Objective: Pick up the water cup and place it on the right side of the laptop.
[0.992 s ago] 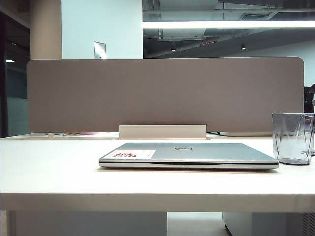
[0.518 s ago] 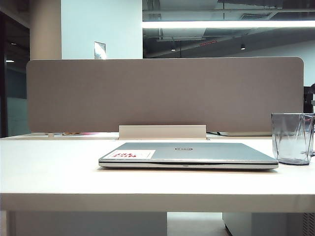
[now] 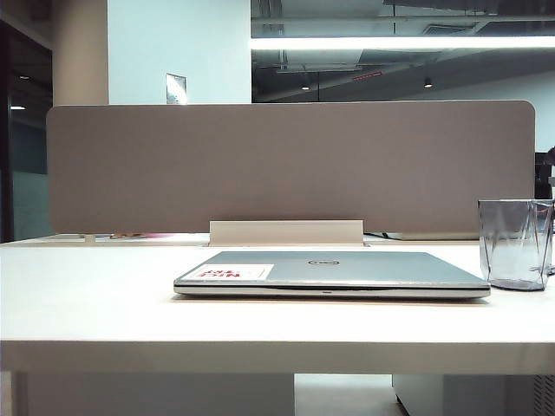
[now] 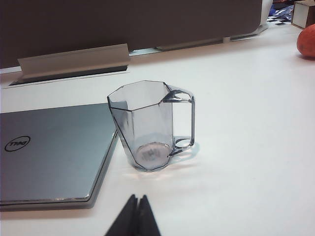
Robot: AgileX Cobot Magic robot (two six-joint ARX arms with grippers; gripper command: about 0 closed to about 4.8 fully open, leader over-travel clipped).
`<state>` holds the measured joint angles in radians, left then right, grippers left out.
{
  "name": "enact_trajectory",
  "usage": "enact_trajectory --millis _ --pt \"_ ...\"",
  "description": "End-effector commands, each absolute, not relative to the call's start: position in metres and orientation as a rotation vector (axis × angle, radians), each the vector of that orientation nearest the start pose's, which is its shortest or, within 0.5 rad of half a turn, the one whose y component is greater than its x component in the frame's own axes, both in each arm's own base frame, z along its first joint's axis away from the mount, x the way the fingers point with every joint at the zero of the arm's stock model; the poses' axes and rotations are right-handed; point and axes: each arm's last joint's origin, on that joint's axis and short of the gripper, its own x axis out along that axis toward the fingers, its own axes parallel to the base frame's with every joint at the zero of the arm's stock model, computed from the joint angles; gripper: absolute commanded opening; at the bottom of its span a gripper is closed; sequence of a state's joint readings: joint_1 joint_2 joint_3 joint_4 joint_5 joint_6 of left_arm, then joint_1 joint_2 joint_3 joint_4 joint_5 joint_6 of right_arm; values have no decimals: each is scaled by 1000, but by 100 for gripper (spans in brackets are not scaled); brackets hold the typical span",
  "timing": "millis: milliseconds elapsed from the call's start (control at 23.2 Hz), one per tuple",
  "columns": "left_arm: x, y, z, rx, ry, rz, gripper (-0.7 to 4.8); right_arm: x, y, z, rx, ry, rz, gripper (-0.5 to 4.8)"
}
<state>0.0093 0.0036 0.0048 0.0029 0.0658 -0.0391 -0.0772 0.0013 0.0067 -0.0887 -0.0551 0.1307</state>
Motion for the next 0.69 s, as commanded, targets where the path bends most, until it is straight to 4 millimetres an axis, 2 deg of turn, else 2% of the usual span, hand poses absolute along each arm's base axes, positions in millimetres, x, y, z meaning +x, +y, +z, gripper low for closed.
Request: enact_trajectory --millis 43,690 --pt "97 0 167 -40 -18 -5 -6 97 -6 156 136 76 -31 -5" --pt "97 -1 167 -38 -11 -38 -5 97 -6 156 136 76 -31 -4"
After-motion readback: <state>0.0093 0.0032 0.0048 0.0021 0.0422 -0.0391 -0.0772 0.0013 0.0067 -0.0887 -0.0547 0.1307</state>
